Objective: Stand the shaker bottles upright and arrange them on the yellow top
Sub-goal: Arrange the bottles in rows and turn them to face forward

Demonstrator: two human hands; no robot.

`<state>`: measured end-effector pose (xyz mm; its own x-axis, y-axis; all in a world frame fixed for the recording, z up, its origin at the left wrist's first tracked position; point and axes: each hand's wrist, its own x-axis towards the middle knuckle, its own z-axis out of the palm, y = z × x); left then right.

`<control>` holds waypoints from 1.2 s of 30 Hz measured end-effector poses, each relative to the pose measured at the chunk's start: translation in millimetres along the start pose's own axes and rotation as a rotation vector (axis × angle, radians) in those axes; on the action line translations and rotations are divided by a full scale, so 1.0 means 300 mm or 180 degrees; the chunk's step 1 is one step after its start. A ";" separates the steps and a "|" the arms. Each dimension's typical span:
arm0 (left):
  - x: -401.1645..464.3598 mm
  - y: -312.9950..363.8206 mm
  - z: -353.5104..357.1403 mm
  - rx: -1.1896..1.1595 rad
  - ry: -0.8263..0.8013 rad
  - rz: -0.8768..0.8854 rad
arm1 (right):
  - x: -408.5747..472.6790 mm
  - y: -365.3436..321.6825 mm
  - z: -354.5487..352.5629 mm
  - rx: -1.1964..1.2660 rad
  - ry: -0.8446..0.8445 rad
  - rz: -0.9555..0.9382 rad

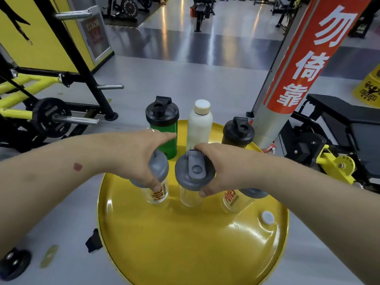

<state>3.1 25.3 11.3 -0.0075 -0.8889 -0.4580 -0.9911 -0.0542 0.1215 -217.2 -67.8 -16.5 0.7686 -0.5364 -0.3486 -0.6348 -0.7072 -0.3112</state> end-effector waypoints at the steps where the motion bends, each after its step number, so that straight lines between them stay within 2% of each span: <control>1: -0.009 -0.031 -0.002 -0.0061 -0.0064 -0.0065 | 0.001 -0.002 0.000 -0.0004 -0.0022 0.0025; 5: -0.021 -0.123 0.035 -0.0436 -0.0241 -0.0193 | 0.001 -0.062 -0.032 -0.0212 -0.0044 -0.0001; 10: -0.003 -0.184 0.106 -0.1236 0.0281 -0.0009 | 0.043 -0.222 -0.051 -0.0180 0.0003 -0.0221; 14: -0.002 -0.217 0.148 -0.1697 0.0412 0.0148 | 0.109 -0.286 -0.028 -0.0096 0.0106 -0.0382; 17: 0.001 -0.223 0.151 -0.1712 0.0395 0.0218 | 0.119 -0.272 -0.057 -0.0145 0.0053 -0.0327; 21: 0.018 -0.222 0.146 -0.1610 0.0336 0.0279 | 0.074 -0.132 -0.143 -0.0280 -0.0554 0.0211; 23: 0.026 -0.224 0.143 -0.1756 0.0156 0.0324 | 0.053 -0.081 -0.152 -0.0214 -0.0754 0.0250; 26: 0.034 -0.219 0.140 -0.1905 0.0011 0.0331 | 0.052 -0.048 -0.126 -0.0138 -0.0615 0.0169; 30: 0.046 -0.211 0.148 -0.1522 0.0249 0.0372 | 0.054 -0.034 -0.111 -0.0062 -0.0578 0.0137; 36: 0.044 -0.219 0.157 -0.1596 0.0371 0.0403 | 0.051 -0.046 -0.037 0.0053 -0.0218 0.0053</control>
<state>61.9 38.7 -44.1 -0.0801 -0.9457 -0.3149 -0.7979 -0.1285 0.5889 -195.8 -71.4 -7.6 0.7511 -0.5149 -0.4132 -0.6490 -0.6905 -0.3193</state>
